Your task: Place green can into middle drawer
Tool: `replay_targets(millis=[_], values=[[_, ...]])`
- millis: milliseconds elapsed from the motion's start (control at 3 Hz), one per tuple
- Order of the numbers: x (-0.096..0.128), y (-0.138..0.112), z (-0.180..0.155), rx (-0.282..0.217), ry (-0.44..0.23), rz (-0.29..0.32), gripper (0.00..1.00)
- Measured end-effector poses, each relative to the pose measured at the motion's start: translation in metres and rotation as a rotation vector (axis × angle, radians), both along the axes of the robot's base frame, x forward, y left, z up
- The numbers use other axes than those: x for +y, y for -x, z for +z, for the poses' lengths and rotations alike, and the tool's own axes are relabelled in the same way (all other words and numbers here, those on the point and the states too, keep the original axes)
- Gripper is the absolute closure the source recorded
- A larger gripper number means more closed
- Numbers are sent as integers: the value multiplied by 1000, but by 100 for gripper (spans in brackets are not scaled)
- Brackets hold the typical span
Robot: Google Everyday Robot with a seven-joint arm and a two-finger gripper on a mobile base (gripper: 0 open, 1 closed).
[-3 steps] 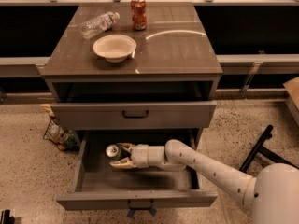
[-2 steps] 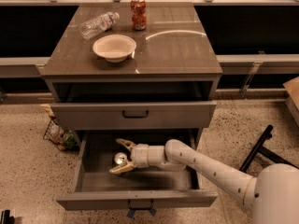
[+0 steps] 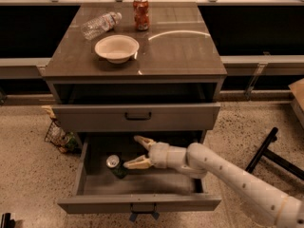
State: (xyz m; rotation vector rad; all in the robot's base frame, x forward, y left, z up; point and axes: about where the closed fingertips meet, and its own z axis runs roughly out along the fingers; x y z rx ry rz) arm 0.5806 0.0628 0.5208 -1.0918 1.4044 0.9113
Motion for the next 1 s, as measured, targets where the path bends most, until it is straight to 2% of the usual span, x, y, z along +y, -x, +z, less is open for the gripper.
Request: replay_targets(millis=[333, 667, 1000], values=[[-56, 5, 32, 69, -7, -47, 49], [-104, -8, 64, 152, -44, -53, 72], [-139, -42, 138, 108, -138, -13, 96]])
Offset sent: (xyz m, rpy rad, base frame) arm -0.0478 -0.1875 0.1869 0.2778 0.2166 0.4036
